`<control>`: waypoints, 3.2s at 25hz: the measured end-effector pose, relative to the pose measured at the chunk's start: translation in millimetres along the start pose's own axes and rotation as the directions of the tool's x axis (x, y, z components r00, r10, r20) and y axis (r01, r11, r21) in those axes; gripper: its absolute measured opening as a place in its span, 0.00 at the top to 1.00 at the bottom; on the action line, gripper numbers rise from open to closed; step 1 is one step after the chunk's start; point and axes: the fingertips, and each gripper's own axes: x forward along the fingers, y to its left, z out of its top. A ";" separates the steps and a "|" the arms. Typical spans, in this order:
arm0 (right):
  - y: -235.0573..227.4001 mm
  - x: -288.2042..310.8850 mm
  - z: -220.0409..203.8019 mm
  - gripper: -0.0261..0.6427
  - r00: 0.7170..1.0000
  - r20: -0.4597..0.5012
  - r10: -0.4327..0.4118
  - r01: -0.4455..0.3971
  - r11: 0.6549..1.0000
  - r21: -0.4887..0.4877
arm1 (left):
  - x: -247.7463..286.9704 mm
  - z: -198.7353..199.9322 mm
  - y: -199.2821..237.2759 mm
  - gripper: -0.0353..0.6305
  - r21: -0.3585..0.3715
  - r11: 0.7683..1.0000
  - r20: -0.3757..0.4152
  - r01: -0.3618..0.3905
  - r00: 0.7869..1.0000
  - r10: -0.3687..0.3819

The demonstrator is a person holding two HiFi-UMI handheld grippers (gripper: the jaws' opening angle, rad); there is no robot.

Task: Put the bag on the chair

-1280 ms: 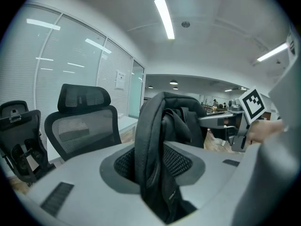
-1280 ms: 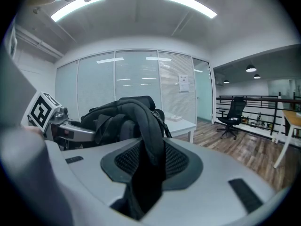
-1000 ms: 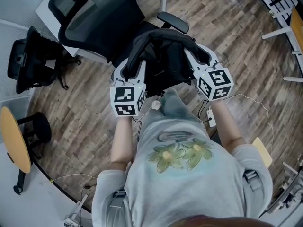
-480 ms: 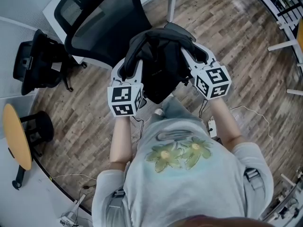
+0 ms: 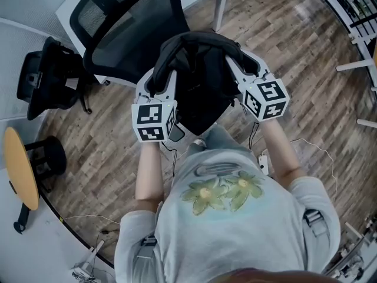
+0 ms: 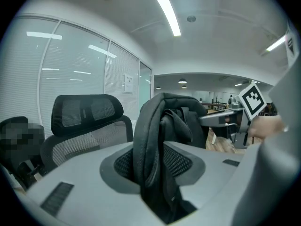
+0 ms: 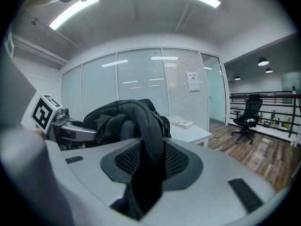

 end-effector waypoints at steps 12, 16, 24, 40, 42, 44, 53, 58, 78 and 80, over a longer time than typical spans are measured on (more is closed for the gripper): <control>-9.8 41.6 3.9 0.77 0.999 -0.023 0.031 -0.031 0.999 0.017 | 27.1 6.7 27.5 0.71 0.019 1.000 -0.020 -0.023 1.000 0.023; -13.2 54.5 -4.8 0.77 0.998 -0.045 0.050 -0.049 0.999 0.021 | 36.4 -2.8 33.5 0.71 0.007 0.999 -0.041 -0.033 0.999 0.033; -24.0 83.1 -19.1 0.77 0.991 -0.088 0.101 -0.099 0.995 0.021 | 56.4 -19.0 43.3 0.71 -0.028 0.997 -0.069 -0.078 0.995 0.076; -33.1 124.3 -68.3 0.76 0.963 -0.214 0.162 -0.164 0.986 0.009 | 84.3 -71.0 56.6 0.71 -0.064 0.990 -0.171 -0.129 0.978 0.116; -34.0 127.3 -74.4 0.76 0.962 -0.223 0.157 -0.159 0.987 0.011 | 87.7 -76.6 58.0 0.71 -0.066 0.990 -0.183 -0.126 0.977 0.112; -34.7 129.4 -82.8 0.76 0.960 -0.236 0.152 -0.153 0.988 0.015 | 91.1 -84.4 58.7 0.71 -0.069 0.991 -0.197 -0.117 0.975 0.101; -31.9 140.1 -110.1 0.76 0.946 -0.291 0.142 -0.143 0.990 0.018 | 100.2 -111.9 66.9 0.71 -0.096 0.990 -0.244 -0.100 0.967 0.074; -38.5 146.8 -120.9 0.75 0.943 -0.302 0.142 -0.146 0.989 0.009 | 110.3 -121.1 67.3 0.71 -0.063 0.993 -0.244 -0.095 0.967 0.077; -35.1 204.0 -155.1 0.74 0.949 -0.282 0.139 -0.189 0.969 -0.160 | 139.1 -155.6 114.3 0.67 -0.074 0.980 -0.166 -0.183 0.971 0.169; -36.0 214.1 -156.3 0.74 0.952 -0.281 0.122 -0.176 0.969 -0.174 | 144.9 -157.3 121.2 0.66 -0.081 0.977 -0.161 -0.196 0.970 0.181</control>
